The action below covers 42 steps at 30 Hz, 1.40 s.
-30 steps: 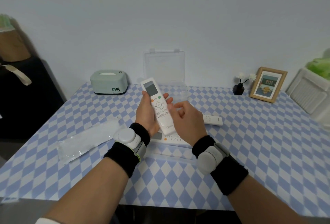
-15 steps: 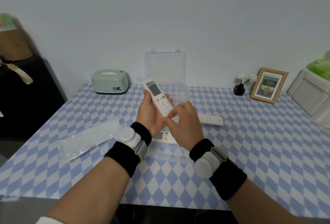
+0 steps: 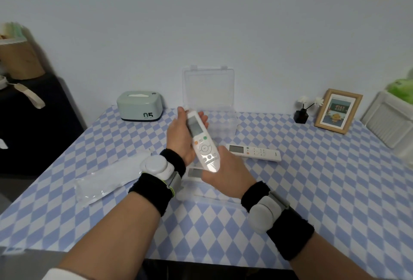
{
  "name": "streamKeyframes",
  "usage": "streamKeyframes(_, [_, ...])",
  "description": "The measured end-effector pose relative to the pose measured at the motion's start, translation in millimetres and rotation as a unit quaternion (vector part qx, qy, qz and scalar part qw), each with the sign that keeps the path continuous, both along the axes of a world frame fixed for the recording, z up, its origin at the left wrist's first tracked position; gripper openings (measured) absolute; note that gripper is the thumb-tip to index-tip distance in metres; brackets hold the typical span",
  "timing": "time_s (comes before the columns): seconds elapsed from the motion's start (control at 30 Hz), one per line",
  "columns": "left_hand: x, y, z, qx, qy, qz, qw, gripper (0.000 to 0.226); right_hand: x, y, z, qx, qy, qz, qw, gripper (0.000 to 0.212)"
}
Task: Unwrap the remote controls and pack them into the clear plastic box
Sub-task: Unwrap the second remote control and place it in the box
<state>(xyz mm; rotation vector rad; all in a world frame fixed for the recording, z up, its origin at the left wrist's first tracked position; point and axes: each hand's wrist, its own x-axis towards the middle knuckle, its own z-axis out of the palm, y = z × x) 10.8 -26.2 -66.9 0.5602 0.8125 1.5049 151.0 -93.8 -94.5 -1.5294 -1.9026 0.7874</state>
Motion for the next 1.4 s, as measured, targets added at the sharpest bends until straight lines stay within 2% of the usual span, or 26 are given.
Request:
streamKeyframes(0.07, [-5,6,7,0.005,0.034,0.046,0.998,0.038,-4,-6,-5,-0.046,0.054,0.019,0.997,0.039])
streamKeyframes(0.13, [-7,7,8,0.004,0.044,0.065,0.997,0.037,-6,-9,-6,-0.074,0.114,0.033,0.99,0.039])
streamKeyframes(0.2, [-11,7,7,0.002,0.012,0.07,0.997,0.032,-5,-9,-4,-0.078,0.138,0.038,0.987,0.045])
streamKeyframes(0.27, [-14,6,7,0.005,-0.043,0.053,0.998,0.028,-2,-6,-2,-0.069,0.139,0.047,0.987,0.061])
streamKeyframes(0.3, [-15,6,8,0.003,-0.053,0.039,0.998,0.03,0,-6,-2,-0.062,0.127,0.051,0.989,0.068])
streamKeyframes(0.37, [-15,5,5,0.001,-0.02,0.022,1.0,0.029,5,-5,-2,-0.027,0.062,0.044,0.997,0.077])
streamKeyframes(0.47, [-11,4,1,0.009,-0.004,0.032,0.999,0.019,7,-2,-2,0.03,-0.03,0.018,0.999,0.08])
streamKeyframes(0.53, [-7,1,-3,0.02,-0.019,0.04,0.999,0.019,9,-1,-4,0.06,-0.055,0.005,0.997,0.078])
streamKeyframes(0.63, [-1,-3,-3,0.027,-0.013,0.046,0.998,0.029,12,7,-4,0.114,-0.102,-0.01,0.988,0.066])
streamKeyframes(0.7, [-4,-3,-3,0.024,0.006,0.044,0.999,0.033,24,15,-1,0.115,-0.122,-0.025,0.986,0.059])
streamKeyframes(0.8, [-18,-4,-9,0.006,0.14,0.037,0.989,0.03,52,29,-1,0.071,-0.142,-0.036,0.987,0.06])
streamKeyframes(0.87, [-26,-5,-20,-0.002,0.244,0.035,0.969,0.02,73,37,-4,0.03,-0.153,-0.039,0.987,0.062])
streamKeyframes(0.97, [-27,-5,-39,0.001,0.342,0.033,0.939,0.011,91,44,-15,-0.003,-0.197,-0.033,0.98,0.065])
streamKeyframes(1.2, [-22,-4,-58,0.017,0.462,0.004,0.887,0.007,76,68,-36,-0.014,-0.294,0.021,0.955,0.07])
streamKeyframes(1.3, [-30,-3,-64,0.008,0.515,-0.013,0.857,0.007,66,80,-40,-0.026,-0.292,0.054,0.954,0.069])
streamKeyframes(1.4, [-37,0,-70,0.001,0.58,-0.033,0.814,0.009,63,93,-40,-0.034,-0.256,0.077,0.963,0.068])
